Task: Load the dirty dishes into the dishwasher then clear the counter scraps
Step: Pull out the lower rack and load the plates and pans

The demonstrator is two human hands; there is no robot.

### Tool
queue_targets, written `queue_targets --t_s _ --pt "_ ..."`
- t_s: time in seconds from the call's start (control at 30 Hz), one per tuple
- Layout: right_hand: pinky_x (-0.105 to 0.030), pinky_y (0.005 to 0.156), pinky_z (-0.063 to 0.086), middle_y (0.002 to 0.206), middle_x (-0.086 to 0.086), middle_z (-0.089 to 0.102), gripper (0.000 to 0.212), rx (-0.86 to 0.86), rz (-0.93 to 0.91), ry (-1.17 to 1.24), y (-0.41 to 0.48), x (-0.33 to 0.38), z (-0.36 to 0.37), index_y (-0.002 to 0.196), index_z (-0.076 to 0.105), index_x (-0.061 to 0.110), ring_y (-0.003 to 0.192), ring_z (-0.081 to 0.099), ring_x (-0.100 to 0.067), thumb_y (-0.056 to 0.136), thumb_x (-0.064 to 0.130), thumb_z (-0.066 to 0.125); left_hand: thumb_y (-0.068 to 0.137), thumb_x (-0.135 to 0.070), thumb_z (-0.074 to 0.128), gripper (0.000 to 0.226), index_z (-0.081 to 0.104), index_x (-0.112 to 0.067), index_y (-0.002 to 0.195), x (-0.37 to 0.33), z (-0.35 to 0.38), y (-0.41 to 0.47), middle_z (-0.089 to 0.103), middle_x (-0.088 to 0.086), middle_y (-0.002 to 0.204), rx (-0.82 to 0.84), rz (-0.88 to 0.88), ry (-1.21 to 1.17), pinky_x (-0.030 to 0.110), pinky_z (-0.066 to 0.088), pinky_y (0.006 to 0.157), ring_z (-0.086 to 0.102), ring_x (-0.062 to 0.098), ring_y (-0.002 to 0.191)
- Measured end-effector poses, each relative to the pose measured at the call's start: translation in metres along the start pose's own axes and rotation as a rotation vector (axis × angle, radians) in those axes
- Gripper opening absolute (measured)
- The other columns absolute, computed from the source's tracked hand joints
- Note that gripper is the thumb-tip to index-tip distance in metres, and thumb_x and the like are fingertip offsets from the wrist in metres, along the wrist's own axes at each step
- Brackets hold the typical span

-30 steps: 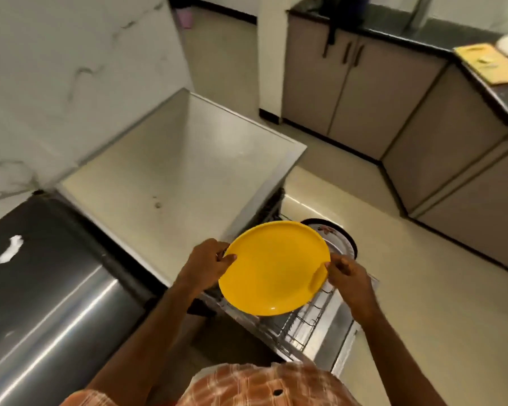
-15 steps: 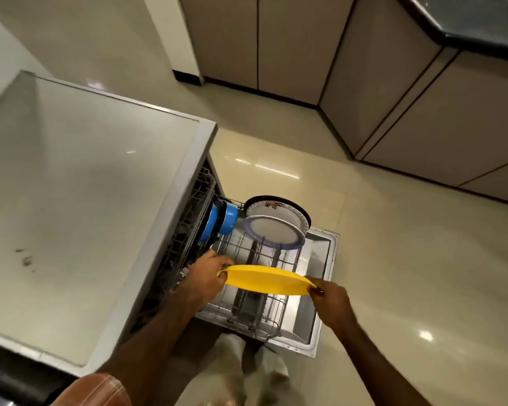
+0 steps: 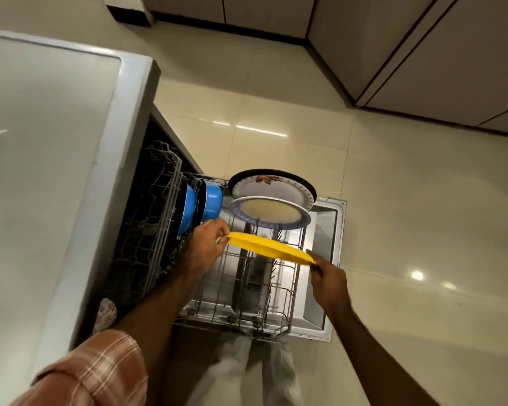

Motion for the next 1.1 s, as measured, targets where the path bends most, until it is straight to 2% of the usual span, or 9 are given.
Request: queue_targets --t_s 0.1,0.2,0.33,0.5,0.63,0.8,0.97,1.1 --pt "-0.023 0.075 0.043 0.088 -0.001 0.071 0.042 -0.060 -0.025 0.002 0.030 -0.002 0.003 0.135 0.068 0.020 0.073 0.059 -0.014 0.100 0.000 0.057 0.086 -0.010 0.074 0.020 0.062 -0.026 0.086 0.007 0.008 0.026 0.063 -0.011 0.089 -0.029 -0.022 -0.006 0.027 0.053 0.071 0.063 0.007 0.082" --pt "-0.025 0.073 0.044 0.083 0.002 0.068 0.041 -0.074 -0.058 -0.039 0.059 -0.005 0.007 0.136 0.068 0.021 0.069 0.060 -0.017 0.101 0.002 0.057 0.086 -0.012 0.073 0.023 0.059 -0.030 0.084 0.015 0.018 0.050 0.063 -0.012 0.086 -0.033 -0.022 0.007 0.029 0.053 0.068 0.063 0.008 0.078" --pt "-0.027 0.070 0.044 0.084 -0.004 0.070 0.042 -0.072 -0.074 -0.066 0.085 -0.009 0.014 0.135 0.069 0.020 0.071 0.060 -0.021 0.100 0.001 0.056 0.087 -0.009 0.073 0.022 0.060 -0.027 0.083 0.030 0.032 0.072 0.063 -0.008 0.085 -0.023 -0.047 0.003 0.032 0.057 0.065 0.063 0.009 0.075" --pt "-0.029 0.075 0.048 0.093 -0.011 0.075 0.041 -0.014 -0.022 -0.062 0.102 -0.014 0.029 0.137 0.068 0.020 0.074 0.061 -0.021 0.102 0.003 0.054 0.089 -0.005 0.068 0.023 0.056 -0.024 0.082 0.041 0.048 0.080 0.060 -0.005 0.082 -0.012 -0.039 0.019 0.014 0.041 0.059 0.055 0.002 0.068" --pt "-0.026 0.071 0.046 0.090 -0.009 0.074 0.042 -0.050 -0.014 -0.053 0.100 -0.006 0.033 0.135 0.069 0.020 0.069 0.058 -0.018 0.101 0.001 0.053 0.089 -0.006 0.068 0.020 0.057 -0.022 0.084 0.043 0.049 0.089 0.061 -0.004 0.087 -0.058 -0.055 -0.006 0.021 0.049 0.066 0.060 0.010 0.075" --pt "-0.037 0.077 0.057 0.093 -0.006 0.072 0.046 -0.150 0.003 -0.043 0.094 -0.005 0.029 0.135 0.068 0.026 0.080 0.064 -0.023 0.097 0.004 0.052 0.087 -0.005 0.068 0.016 0.059 -0.018 0.089 0.036 0.046 0.085 0.060 -0.003 0.088 -0.116 0.053 -0.018 0.025 0.054 0.068 0.060 0.011 0.074" --pt "-0.040 0.083 0.060 0.100 -0.006 0.073 0.044 -0.155 -0.024 -0.073 0.091 -0.006 0.026 0.137 0.067 0.025 0.084 0.066 -0.024 0.099 0.004 0.054 0.088 -0.006 0.069 0.017 0.058 -0.018 0.091 0.040 0.051 0.073 0.058 -0.004 0.089 -0.112 0.069 -0.018 0.023 0.054 0.068 0.060 0.009 0.073" --pt "-0.039 0.086 0.058 0.102 -0.010 0.075 0.043 -0.134 -0.014 -0.075 0.093 -0.009 0.029 0.136 0.068 0.021 0.085 0.067 -0.028 0.100 0.002 0.054 0.090 -0.006 0.068 0.018 0.057 -0.019 0.091 0.043 0.059 0.069 0.057 -0.006 0.091 -0.085 0.013 -0.034 0.018 0.052 0.067 0.057 0.003 0.075"
Point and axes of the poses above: each hand's wrist, its own y-axis towards the middle knuckle, its own z-axis out of the palm, x = y × z, the point moved 2 cm from there along y, towards the middle knuckle
